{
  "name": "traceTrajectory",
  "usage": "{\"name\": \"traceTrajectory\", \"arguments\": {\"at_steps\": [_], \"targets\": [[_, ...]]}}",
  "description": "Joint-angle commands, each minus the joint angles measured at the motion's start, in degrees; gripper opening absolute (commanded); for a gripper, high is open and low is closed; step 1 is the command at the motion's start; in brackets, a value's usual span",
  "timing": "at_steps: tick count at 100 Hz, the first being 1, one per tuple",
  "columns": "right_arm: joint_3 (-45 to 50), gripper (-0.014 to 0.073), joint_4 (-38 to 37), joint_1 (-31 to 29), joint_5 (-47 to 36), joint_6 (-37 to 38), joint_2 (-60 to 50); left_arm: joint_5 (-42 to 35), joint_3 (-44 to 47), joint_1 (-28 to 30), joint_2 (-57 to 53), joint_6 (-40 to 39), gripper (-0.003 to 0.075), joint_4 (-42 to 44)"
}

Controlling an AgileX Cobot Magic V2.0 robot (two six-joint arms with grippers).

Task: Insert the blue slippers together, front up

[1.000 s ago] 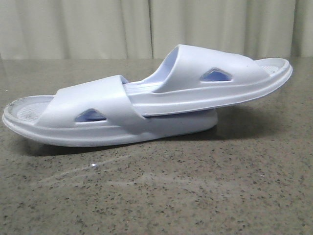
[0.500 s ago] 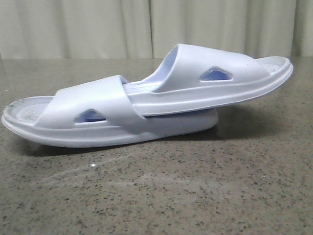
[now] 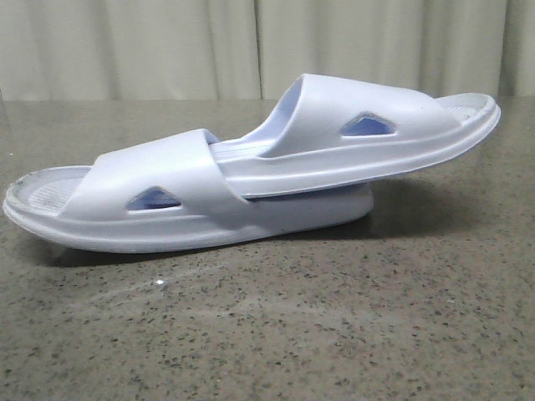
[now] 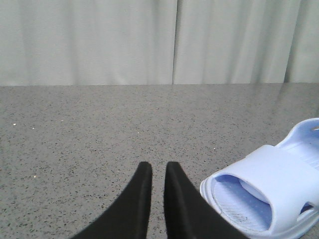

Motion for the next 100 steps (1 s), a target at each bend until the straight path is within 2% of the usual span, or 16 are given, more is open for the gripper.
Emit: {"name": "traceTrajectory", "arguments": {"at_steps": [1,50,70,81,94,100], "targets": [[-1.5,-0.0107,-1.0,-0.4,-2.6,-0.6,0.4,-3.2,-1.8,-0.5,0.5,0.0,0.0016,-1.1],[-1.5,-0.0107,-1.0,-0.4,-2.6,-0.6,0.4,-3.2,-1.5,-0.5,0.5,0.0,0.0016,-1.1],[-1.5,-0.0107,-1.0,-0.4,-2.6,-0.6,0.4,-4.0,-0.1,1.8,-2.1,-1.2,0.0016,12.1],[-1.5,-0.0107,-1.0,-0.4,-2.6,-0.6,0.4,-4.3,1.9,5.3,-5.8,-9.7,0.0016,18.7],[-1.5,-0.0107,-1.0,-0.4,-2.6,-0.6,0.4,-4.2,4.8,8.2,-10.4,-27.6,0.0016,35.9],[-1.5,-0.0107,-1.0,-0.4,-2.6,-0.6,0.4,-4.2,5.9,8.9,-11.9,-33.5,0.0016,42.4]]}}
